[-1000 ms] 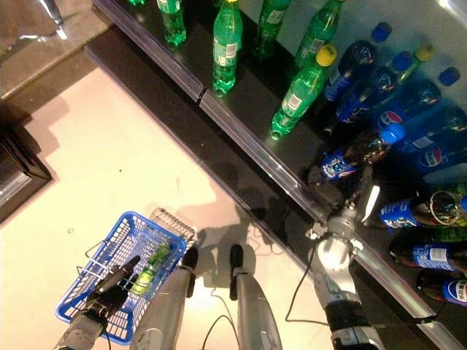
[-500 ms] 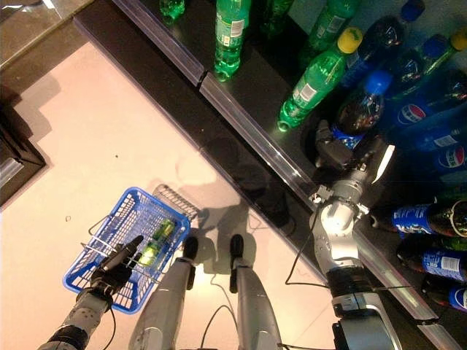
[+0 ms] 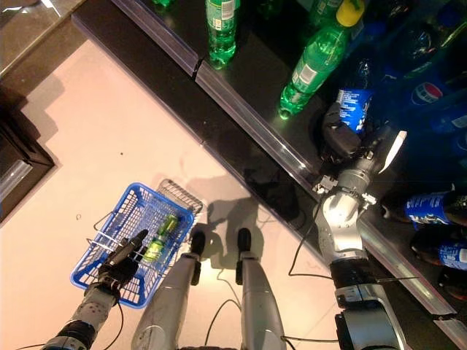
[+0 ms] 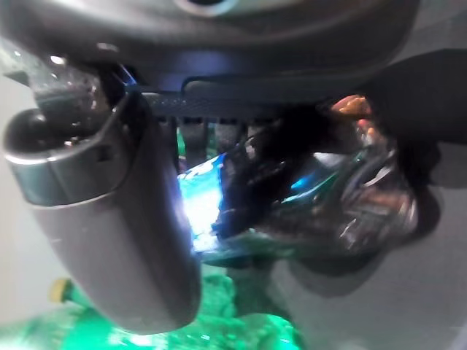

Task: Pick up the drink and place into the basket.

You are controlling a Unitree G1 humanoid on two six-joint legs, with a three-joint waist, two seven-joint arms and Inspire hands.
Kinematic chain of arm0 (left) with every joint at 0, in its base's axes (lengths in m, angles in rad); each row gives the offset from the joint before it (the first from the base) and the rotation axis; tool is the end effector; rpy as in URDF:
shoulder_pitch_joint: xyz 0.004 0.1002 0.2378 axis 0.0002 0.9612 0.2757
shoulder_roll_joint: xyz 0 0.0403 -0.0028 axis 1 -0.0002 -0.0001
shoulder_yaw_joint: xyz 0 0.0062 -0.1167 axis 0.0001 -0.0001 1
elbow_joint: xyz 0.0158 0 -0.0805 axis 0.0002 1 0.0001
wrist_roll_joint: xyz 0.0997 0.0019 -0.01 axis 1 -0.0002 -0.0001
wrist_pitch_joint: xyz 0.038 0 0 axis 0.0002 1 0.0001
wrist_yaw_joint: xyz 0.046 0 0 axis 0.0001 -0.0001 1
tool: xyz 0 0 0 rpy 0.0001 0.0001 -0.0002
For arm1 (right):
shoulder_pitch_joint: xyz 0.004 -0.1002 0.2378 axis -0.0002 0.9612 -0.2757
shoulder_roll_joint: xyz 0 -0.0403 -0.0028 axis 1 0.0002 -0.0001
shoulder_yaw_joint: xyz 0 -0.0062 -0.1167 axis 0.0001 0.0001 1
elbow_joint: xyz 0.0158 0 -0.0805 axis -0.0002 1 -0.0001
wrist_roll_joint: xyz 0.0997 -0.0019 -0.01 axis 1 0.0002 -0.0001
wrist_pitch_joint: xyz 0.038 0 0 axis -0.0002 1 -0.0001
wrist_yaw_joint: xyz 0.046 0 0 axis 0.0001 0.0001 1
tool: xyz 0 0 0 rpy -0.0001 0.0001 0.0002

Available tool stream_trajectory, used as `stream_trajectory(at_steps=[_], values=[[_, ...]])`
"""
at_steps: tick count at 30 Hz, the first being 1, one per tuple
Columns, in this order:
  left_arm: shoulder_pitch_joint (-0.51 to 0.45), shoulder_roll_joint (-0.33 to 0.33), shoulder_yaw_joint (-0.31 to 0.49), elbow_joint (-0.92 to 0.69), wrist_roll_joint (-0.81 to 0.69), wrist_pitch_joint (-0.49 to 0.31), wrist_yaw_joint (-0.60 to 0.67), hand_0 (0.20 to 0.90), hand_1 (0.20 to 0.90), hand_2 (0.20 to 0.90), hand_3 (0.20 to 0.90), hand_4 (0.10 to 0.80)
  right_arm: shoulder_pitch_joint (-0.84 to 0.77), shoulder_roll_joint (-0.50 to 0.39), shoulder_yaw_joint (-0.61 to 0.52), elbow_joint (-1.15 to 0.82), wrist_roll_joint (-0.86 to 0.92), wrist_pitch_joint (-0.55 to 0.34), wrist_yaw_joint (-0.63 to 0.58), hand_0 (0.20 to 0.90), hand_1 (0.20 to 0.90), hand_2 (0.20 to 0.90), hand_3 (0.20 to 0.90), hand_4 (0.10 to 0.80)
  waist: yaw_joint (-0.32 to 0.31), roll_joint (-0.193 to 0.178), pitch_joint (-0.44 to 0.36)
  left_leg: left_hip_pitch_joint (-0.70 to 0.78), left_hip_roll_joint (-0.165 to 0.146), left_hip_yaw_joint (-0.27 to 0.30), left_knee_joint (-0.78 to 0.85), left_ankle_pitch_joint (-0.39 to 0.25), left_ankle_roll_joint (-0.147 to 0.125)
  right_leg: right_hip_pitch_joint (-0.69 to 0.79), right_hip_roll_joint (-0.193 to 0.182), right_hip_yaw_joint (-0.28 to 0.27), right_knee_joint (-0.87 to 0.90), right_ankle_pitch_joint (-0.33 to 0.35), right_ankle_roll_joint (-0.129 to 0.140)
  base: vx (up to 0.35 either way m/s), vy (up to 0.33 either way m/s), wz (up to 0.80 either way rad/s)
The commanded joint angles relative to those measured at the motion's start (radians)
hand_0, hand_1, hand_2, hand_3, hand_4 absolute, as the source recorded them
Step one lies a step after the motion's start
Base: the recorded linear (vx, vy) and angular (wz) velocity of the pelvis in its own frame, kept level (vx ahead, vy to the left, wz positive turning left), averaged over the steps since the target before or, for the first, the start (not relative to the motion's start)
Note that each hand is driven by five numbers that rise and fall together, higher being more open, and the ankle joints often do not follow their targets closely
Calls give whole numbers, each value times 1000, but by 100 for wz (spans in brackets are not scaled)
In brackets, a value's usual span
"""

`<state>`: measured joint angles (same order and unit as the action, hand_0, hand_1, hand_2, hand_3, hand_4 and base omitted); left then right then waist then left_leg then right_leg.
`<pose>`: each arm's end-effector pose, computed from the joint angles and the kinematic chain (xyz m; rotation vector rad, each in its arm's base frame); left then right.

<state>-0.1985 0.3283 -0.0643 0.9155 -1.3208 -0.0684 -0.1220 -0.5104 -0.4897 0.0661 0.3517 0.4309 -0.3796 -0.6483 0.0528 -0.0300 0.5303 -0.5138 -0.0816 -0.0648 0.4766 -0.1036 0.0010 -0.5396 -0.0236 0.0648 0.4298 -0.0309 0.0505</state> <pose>0.1934 0.2476 -0.0640 -0.9197 0.4215 0.4316 0.2953 -0.2281 0.1320 0.1118 -0.5306 -0.5936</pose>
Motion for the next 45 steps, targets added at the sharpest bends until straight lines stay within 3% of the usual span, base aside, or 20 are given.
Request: stream_trajectory(at_steps=[1, 15, 24, 35, 45], values=[[40, 6, 25, -95, -44, -71, -47, 300, 300, 300, 200, 100, -78, -134, -110, -87, -70, -98, -89, 300, 300, 300, 200, 100, -23, 34, -21, -12, -51, 32, 63, -73, 43, 38, 31, -36, -10, -34, 25, -10, 52, 3], [63, -24, 35, -94, -44, -76, -60, 300, 300, 300, 200, 100, -28, -130, -135, -180, -241, -100, -158, 300, 300, 300, 200, 100, -48, 41, -22, 8, -57, 56, 63, -79, 52, 25, 17, -22, 14, -36, 21, 1, 30, 0], [99, -46, 68, -113, -10, -75, -67, 300, 300, 300, 200, 100, 119, -56, -151, -317, -372, -138, -171, 300, 300, 300, 200, 100, -83, 40, -34, 38, -68, 73, 60, -90, 65, 35, 17, 7, 2, -20, 27, 0, 13, -4], [164, -54, 98, -116, 50, -62, -89, 300, 300, 300, 200, 100, 286, -54, -170, -435, -386, -204, -116, 300, 300, 300, 200, 100, -111, 33, -59, 114, -79, 109, 58, -111, 76, 103, 9, 34, -59, 17, 44, 17, 5, -8], [218, -60, 133, -98, 127, -32, -77, 300, 300, 300, 200, 100, 402, -63, -156, -617, -336, -238, 46, 300, 300, 300, 200, 100, -119, 16, -137, 258, -78, 120, -14, -103, 70, 243, -3, 52, -166, 57, 62, 68, -12, -9]])
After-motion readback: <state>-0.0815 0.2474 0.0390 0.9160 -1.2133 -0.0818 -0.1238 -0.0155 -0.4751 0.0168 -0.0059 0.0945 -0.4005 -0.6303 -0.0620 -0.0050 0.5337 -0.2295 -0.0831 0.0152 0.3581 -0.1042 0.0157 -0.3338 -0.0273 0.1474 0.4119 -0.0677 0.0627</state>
